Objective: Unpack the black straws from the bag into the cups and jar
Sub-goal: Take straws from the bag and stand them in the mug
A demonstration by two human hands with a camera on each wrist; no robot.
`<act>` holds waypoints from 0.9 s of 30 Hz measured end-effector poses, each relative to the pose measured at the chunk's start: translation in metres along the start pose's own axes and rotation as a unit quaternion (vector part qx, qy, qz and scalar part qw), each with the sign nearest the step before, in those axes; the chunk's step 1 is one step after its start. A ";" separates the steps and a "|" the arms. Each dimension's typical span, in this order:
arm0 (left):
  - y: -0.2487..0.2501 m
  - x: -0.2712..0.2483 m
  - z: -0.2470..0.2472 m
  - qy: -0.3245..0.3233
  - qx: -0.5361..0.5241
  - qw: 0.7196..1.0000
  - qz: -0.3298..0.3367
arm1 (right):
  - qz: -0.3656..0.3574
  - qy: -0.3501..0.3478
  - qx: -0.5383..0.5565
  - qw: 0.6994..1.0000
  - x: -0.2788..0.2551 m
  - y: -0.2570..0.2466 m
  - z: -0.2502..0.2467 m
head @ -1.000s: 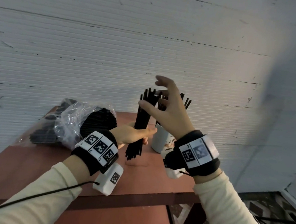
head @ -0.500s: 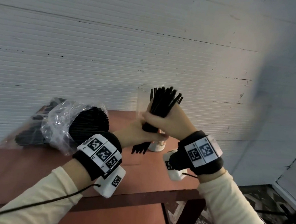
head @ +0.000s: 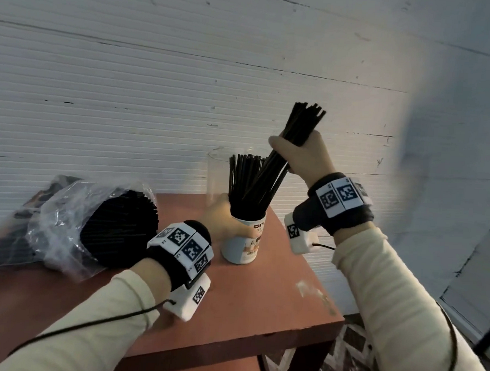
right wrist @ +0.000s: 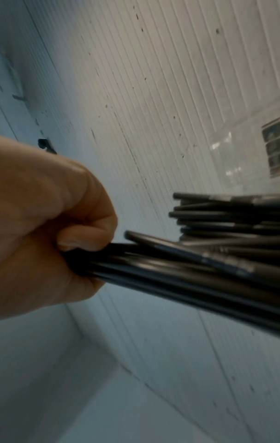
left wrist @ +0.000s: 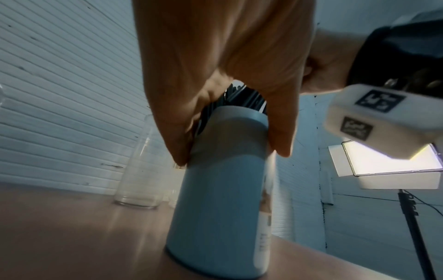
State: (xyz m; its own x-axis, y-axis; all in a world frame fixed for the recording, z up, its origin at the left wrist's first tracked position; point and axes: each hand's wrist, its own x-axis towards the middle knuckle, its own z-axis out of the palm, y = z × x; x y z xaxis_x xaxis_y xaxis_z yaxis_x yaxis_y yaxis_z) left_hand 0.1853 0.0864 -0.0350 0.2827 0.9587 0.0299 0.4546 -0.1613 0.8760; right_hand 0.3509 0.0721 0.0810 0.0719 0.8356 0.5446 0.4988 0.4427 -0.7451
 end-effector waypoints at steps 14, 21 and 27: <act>-0.009 0.020 -0.010 -0.041 0.068 0.996 0.030 | -0.033 -0.110 -0.309 0.944 -0.011 0.018 0.024; -0.001 0.007 -0.013 -0.035 0.065 0.996 0.045 | -0.214 0.029 -0.066 0.974 -0.017 0.012 0.034; 0.002 0.004 -0.013 -0.032 0.063 0.996 0.049 | -0.246 -0.049 -0.222 0.942 -0.013 0.018 0.045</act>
State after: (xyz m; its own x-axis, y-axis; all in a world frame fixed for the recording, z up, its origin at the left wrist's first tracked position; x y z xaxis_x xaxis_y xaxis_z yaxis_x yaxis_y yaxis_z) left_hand 0.1766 0.0930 -0.0269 0.3826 0.9206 0.0788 0.5230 -0.2861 0.8029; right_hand 0.3198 0.0837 0.0431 -0.3315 0.6002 0.7279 0.7652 0.6223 -0.1647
